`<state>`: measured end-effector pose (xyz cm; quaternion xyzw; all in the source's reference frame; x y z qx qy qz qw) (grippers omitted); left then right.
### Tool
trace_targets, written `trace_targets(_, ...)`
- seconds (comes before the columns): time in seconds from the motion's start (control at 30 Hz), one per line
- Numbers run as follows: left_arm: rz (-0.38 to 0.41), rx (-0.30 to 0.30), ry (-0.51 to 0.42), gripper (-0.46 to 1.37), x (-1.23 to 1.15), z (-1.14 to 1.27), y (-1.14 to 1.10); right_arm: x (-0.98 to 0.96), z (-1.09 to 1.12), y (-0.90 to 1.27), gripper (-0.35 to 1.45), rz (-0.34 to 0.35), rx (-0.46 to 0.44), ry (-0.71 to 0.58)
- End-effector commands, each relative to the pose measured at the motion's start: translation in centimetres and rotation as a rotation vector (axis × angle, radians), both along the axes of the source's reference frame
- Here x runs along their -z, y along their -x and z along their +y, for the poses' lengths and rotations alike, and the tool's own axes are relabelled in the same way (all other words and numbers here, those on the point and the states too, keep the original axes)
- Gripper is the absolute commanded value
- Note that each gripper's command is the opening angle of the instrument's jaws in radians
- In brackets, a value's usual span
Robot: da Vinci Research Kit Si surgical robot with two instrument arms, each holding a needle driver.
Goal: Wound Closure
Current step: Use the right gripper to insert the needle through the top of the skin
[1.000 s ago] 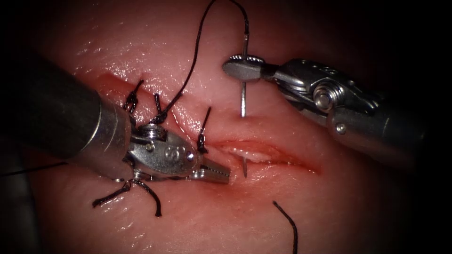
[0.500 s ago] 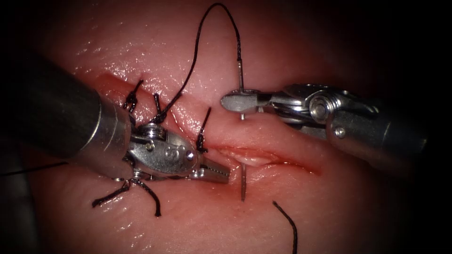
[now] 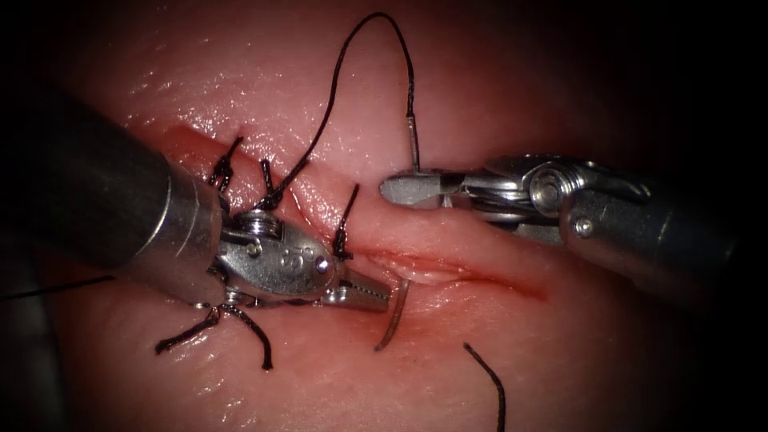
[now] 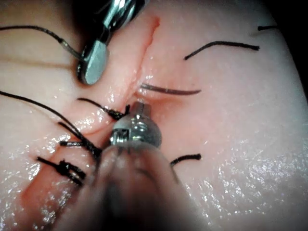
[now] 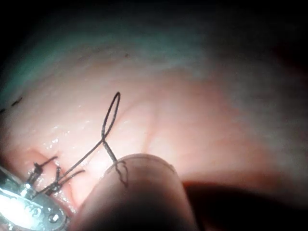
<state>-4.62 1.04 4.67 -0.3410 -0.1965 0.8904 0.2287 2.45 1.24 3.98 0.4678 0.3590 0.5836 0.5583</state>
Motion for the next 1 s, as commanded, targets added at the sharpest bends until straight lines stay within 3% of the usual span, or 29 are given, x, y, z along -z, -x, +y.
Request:
trace_targets(0.03, -0.003, -0.007, -0.008, -0.35, 0.00, 0.00, 0.00, 0.00, -0.04, 0.00, -0.35, 0.004, 0.014, -0.009)
trace_targets(0.5, -0.004, -0.001, -0.011, -0.35, 0.00, 0.00, 0.00, -0.05, -0.20, 0.02, -0.35, 0.024, 0.020, -0.069)
trace_targets(1.0, -0.005, -0.005, -0.007, -0.35, 0.00, 0.00, 0.00, -0.06, -0.20, 0.05, -0.35, 0.023, 0.013, -0.071)
